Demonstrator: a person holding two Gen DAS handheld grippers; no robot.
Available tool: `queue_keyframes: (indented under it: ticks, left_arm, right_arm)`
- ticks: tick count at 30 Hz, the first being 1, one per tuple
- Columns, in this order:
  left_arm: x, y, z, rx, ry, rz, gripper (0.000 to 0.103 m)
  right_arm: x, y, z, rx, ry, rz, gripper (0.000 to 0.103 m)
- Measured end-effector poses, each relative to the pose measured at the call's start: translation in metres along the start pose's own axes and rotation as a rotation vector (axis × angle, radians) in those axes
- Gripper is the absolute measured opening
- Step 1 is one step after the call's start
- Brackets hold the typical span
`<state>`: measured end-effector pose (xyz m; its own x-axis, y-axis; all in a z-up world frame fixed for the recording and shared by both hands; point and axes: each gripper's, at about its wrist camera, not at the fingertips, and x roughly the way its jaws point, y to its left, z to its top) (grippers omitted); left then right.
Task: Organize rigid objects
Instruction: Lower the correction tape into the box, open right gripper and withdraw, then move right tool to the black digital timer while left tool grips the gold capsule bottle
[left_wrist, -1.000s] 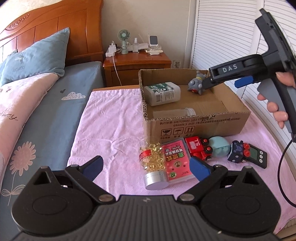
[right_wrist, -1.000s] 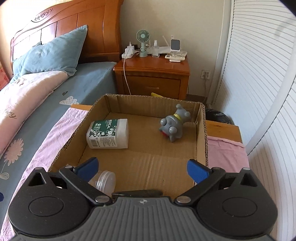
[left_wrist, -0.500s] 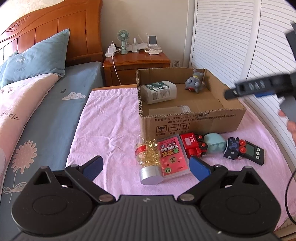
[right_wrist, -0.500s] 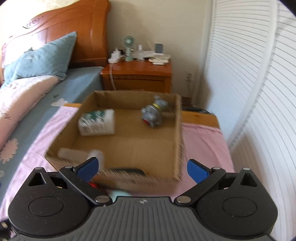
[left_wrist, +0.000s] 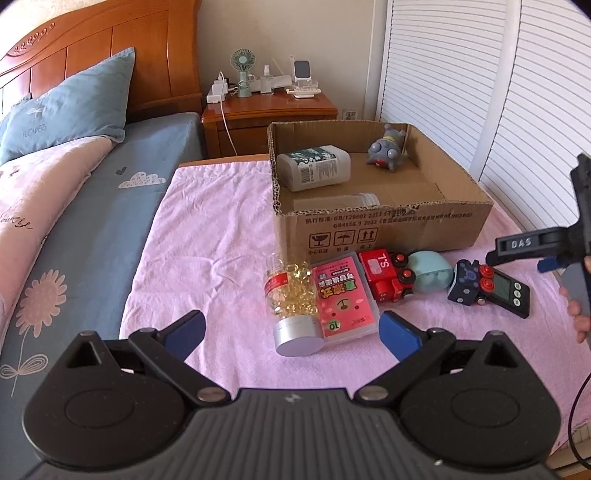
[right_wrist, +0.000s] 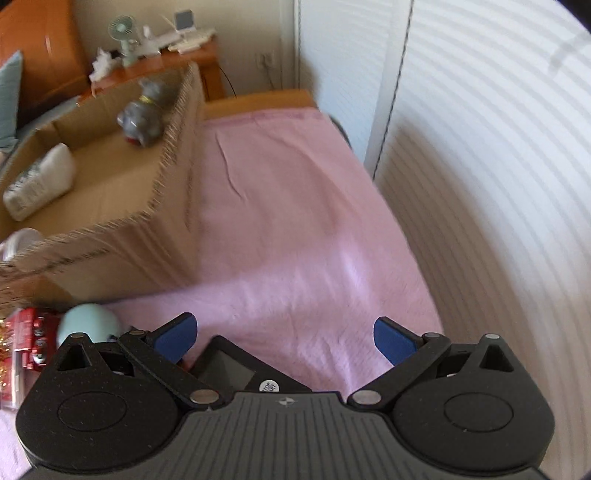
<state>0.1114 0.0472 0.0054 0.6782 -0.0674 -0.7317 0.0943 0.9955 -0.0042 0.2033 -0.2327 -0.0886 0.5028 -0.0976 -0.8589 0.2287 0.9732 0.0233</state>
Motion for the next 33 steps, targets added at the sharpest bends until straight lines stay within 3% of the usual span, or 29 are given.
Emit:
queue_keyframes:
  ticks: [8, 20, 31, 33]
  left_arm:
    - [0.003, 0.004, -0.002, 0.005, -0.004, 0.008, 0.100]
    - [0.030, 0.013, -0.009, 0.047, 0.042, 0.026, 0.100]
    - [0.040, 0.046, -0.010, 0.088, 0.058, 0.140, 0.100]
    - [0.049, 0.049, -0.006, 0.092, 0.059, 0.132, 0.100]
  right_arm:
    - [0.007, 0.009, -0.013, -0.042, -0.005, -0.044, 0.103]
    - [-0.016, -0.005, -0.050, -0.128, -0.023, 0.008, 0.103]
    - [-0.020, -0.007, -0.054, -0.128, -0.035, 0.009, 0.103]
    - [-0.020, -0.007, -0.055, -0.126, -0.038, 0.008, 0.103]
